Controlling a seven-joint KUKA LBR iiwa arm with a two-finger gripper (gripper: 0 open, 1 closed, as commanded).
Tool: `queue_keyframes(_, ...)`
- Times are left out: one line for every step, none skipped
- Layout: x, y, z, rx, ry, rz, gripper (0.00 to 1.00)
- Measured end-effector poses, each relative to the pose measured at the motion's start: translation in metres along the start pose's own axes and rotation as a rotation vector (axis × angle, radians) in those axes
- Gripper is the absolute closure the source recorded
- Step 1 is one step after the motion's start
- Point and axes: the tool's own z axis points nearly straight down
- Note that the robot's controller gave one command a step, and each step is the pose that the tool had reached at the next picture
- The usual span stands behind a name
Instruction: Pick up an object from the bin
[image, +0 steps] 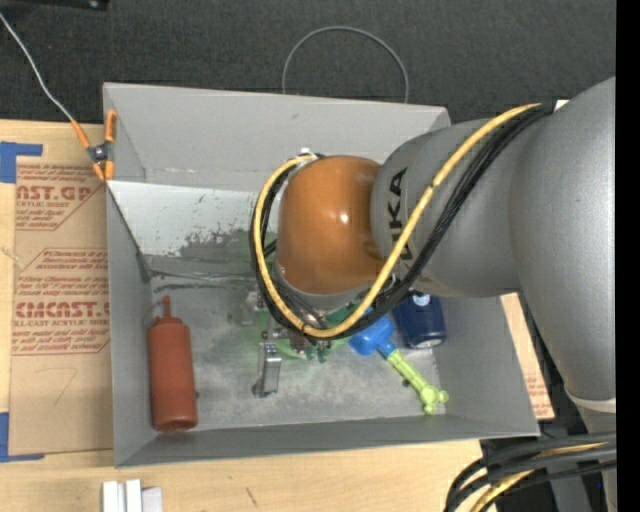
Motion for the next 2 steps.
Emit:
queue_keyframes(-0.002,-0.001,-0.004,-0.001,-0.008,0.003,0.0)
queue_keyframes(0.03,-0.051,0.012,0.001,0.004,-0.056,0.0)
